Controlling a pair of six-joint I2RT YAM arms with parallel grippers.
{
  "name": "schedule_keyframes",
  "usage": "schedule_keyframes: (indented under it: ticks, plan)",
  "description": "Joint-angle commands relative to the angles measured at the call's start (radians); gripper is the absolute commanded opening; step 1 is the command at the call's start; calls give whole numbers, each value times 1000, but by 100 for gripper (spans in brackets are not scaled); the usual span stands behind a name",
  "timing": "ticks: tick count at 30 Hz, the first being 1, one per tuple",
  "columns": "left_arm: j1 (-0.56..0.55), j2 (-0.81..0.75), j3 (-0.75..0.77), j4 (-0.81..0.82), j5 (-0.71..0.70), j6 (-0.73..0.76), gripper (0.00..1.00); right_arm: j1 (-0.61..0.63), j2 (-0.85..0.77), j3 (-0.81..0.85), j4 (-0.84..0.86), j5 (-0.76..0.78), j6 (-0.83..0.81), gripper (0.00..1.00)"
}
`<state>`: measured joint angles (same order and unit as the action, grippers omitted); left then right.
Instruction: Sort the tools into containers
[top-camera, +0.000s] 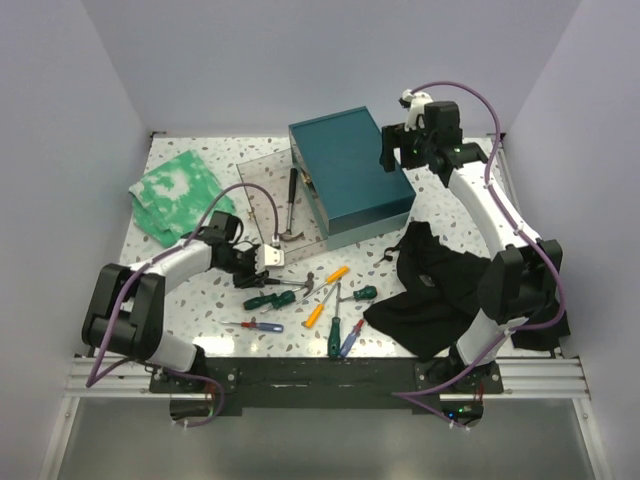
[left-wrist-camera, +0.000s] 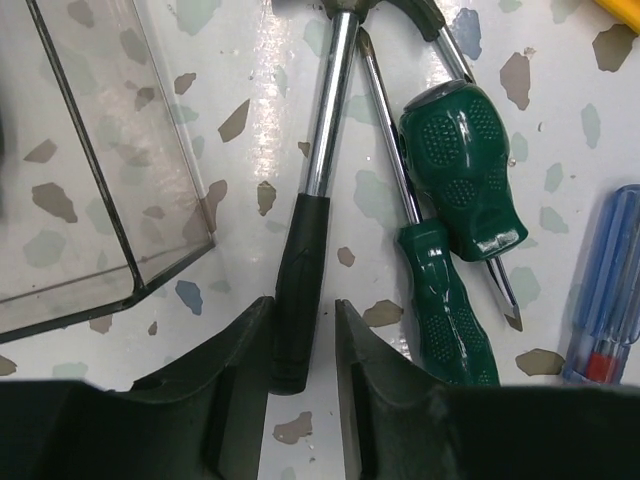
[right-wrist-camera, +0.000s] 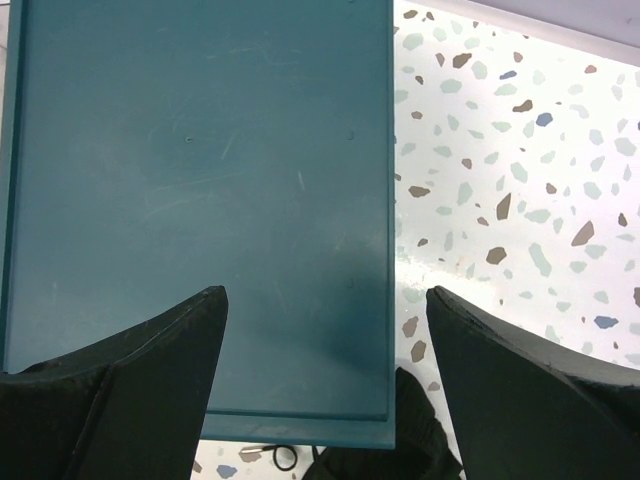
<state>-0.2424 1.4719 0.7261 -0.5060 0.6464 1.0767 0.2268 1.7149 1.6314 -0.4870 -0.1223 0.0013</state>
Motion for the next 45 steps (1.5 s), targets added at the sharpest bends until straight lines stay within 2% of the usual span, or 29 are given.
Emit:
schedule_keyframes:
  ticks: [1,6,10,11,12,15,18,23,29,32,34,35,37,38,43,45]
  plan:
    - [-23,45,23,-23,-20,31,33,-14,-8,-2,14,12,-24,85]
    - [-40,45,-33,33,-105,40,34,-20,-17,-13,16,12,-24,85]
    - [-58,31,-62,72,-106,22,38,-21,-11,-7,18,7,-23,85]
    - [-66,31,-66,76,-109,19,36,-21,-8,-5,16,6,-23,85]
    - [-72,34,-71,73,-116,19,25,-21,-8,-5,18,6,-23,85]
    - [-84,38,-76,43,-128,25,8,-21,-8,-2,16,7,-23,85]
    - [-84,-11,-77,-25,-126,77,0,-21,-9,-4,16,10,-24,85]
    - [-66,-200,-60,-94,-106,100,0,-21,-8,2,16,9,-24,85]
    - [-31,-384,18,-106,41,74,0,-23,2,5,18,9,-24,85]
    - [-26,-420,78,-98,73,-13,0,-23,5,2,15,6,-23,85]
    - [-15,-394,124,-115,56,-46,0,-21,9,2,16,3,-18,85]
    - [-11,-380,131,-83,38,-123,0,-21,9,2,18,-2,-15,85]
    - [29,-343,153,-63,18,-179,0,-21,15,7,19,-4,-11,85]
    - [41,-331,157,-5,3,-270,0,-21,18,8,21,-5,-9,85]
    - [117,-242,214,139,-47,-509,0,-23,20,22,18,-10,-7,85]
    - [123,-204,237,240,-69,-665,0,-23,20,18,19,-8,-9,85]
